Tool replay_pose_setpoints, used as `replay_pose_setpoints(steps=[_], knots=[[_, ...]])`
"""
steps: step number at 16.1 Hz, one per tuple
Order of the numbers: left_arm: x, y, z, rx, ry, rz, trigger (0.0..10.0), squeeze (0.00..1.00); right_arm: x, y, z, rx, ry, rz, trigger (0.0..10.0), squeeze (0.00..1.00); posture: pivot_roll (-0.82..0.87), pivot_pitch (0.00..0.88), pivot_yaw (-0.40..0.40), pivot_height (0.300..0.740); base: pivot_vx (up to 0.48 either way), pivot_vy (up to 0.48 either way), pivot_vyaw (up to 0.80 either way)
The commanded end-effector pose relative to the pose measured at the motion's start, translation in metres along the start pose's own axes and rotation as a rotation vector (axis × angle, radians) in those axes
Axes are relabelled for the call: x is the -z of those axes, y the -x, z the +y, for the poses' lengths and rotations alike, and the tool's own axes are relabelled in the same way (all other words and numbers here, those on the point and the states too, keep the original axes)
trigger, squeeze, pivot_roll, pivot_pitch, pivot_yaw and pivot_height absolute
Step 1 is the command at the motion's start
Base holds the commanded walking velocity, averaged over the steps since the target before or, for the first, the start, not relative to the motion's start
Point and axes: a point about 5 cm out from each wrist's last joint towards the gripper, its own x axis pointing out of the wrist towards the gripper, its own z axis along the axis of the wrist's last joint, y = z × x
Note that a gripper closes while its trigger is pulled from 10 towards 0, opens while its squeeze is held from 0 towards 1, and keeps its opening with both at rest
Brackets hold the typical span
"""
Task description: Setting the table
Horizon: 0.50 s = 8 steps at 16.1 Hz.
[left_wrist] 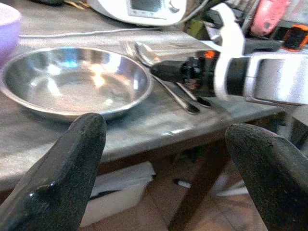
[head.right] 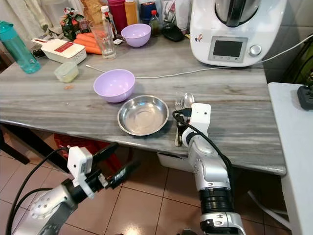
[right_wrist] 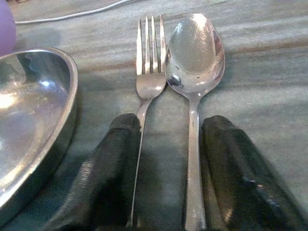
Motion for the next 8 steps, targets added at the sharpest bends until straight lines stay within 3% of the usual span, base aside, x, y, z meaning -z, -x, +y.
replay_pose_setpoints(steps=[1, 2, 5, 7, 8], knots=[[0.0, 0.001, 0.011, -0.076, -0.039, 0.003, 10.0, 0.0, 0.001, 0.002, -0.015, 0.074, -0.008, 0.004, 10.0, 1.0, -0.04, 0.075, 0.101, 0.74, 0.0, 0.0, 0.0], [0.0, 0.001, 0.012, -0.084, -0.042, 0.001, 10.0, 0.0, -0.001, 0.002, -0.016, 0.078, -0.006, -0.003, 10.0, 1.0, -0.04, 0.075, 0.101, 0.74, 0.0, 0.0, 0.0], [-0.002, -0.002, 0.025, -0.224, -0.079, -0.027, 10.0, 0.0, -0.025, 0.019, -0.033, 0.128, 0.015, -0.174, 10.0, 1.0, -0.04, 0.026, 0.089, 0.74, 0.0, 0.0, 0.0], [0.0, 0.001, 0.035, -0.335, -0.093, -0.013, 10.0, 0.0, -0.025, 0.035, -0.041, 0.153, 0.039, -0.228, 10.0, 1.0, -0.04, 0.015, 0.087, 0.74, 0.0, 0.0, 0.0], [0.001, 0.003, 0.042, -0.425, -0.151, -0.002, 10.0, 0.0, -0.02, 0.045, -0.045, 0.168, 0.055, -0.245, 10.0, 1.0, -0.04, 0.003, 0.086, 0.74, 0.0, 0.0, 0.0]])
